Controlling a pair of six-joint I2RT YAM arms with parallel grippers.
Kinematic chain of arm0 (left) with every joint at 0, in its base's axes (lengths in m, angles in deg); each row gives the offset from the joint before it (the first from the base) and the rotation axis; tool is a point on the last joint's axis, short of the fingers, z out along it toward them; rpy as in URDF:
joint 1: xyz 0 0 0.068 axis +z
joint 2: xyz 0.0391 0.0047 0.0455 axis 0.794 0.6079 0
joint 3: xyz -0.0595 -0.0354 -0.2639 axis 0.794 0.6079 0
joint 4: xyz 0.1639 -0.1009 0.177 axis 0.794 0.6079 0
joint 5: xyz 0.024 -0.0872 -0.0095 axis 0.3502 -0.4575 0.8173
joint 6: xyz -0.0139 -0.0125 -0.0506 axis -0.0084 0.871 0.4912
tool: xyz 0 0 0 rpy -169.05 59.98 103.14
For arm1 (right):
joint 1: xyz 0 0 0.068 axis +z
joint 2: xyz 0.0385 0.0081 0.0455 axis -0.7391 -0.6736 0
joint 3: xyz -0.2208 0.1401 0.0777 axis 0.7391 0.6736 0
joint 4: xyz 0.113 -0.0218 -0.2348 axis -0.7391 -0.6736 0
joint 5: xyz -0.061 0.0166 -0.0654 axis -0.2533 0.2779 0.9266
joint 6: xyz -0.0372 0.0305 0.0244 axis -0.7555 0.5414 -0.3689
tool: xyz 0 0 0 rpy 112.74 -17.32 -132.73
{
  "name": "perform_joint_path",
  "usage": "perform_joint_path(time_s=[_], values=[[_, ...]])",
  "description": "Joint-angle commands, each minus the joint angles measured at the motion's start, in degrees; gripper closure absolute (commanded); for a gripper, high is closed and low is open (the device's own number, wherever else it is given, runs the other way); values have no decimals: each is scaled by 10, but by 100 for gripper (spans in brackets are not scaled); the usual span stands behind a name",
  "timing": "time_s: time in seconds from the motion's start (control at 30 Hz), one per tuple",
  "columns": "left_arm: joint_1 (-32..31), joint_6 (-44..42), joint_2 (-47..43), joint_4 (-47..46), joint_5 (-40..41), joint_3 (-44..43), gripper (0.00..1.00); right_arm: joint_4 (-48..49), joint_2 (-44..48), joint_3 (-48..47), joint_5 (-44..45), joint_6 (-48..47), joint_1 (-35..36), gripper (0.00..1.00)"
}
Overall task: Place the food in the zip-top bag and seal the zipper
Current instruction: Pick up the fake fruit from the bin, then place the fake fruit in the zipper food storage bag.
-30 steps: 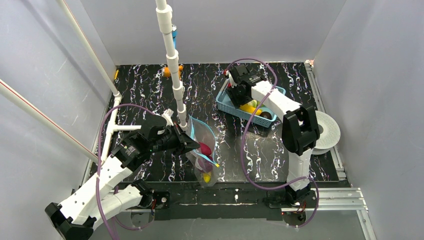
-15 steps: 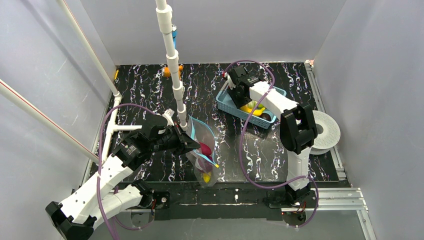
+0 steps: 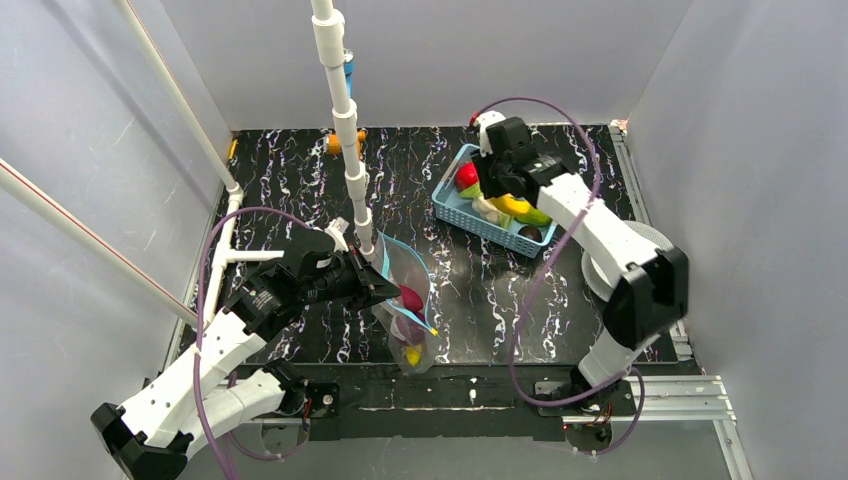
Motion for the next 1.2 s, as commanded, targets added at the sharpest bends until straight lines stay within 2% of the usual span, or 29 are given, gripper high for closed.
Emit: perform_joint_path(time_s=[0.0,0.23,0.37,0.47,0.53,0.7,0.73,0.8,0.87,0.9,0.97,1.03,1.17], values=[[2,-5,0,4,-9,-5,100,71,98,16,-107,44,2,99],[2,-2,-2,2,-9,-4,100,128,160,15,-450,141,2,99],[2,0,-3,1,-8,-1,100,248,185,39,-656,234,18,99],[2,0,-4,1,-9,-1,100,332,214,62,-735,278,47,99],[2,1,-8,1,-7,0,100,357,240,80,-747,290,64,99],[2,3,-8,-3,-6,4,100,325,276,104,-676,354,72,99],[2,3,-5,-6,-8,5,100,361,276,116,-696,401,72,99],[2,4,-3,-10,-9,6,100,491,272,157,-716,531,76,99],[2,6,0,-16,-11,9,100,616,262,196,-712,659,86,99],[2,7,-1,-20,-11,9,100,645,255,205,-704,701,92,99],[2,7,-1,-21,-10,7,100,625,240,205,-694,749,108,99],[2,6,-3,-21,-9,7,100,565,233,198,-690,764,124,99],[2,8,-6,-22,-8,10,100,370,260,191,-610,684,136,99]])
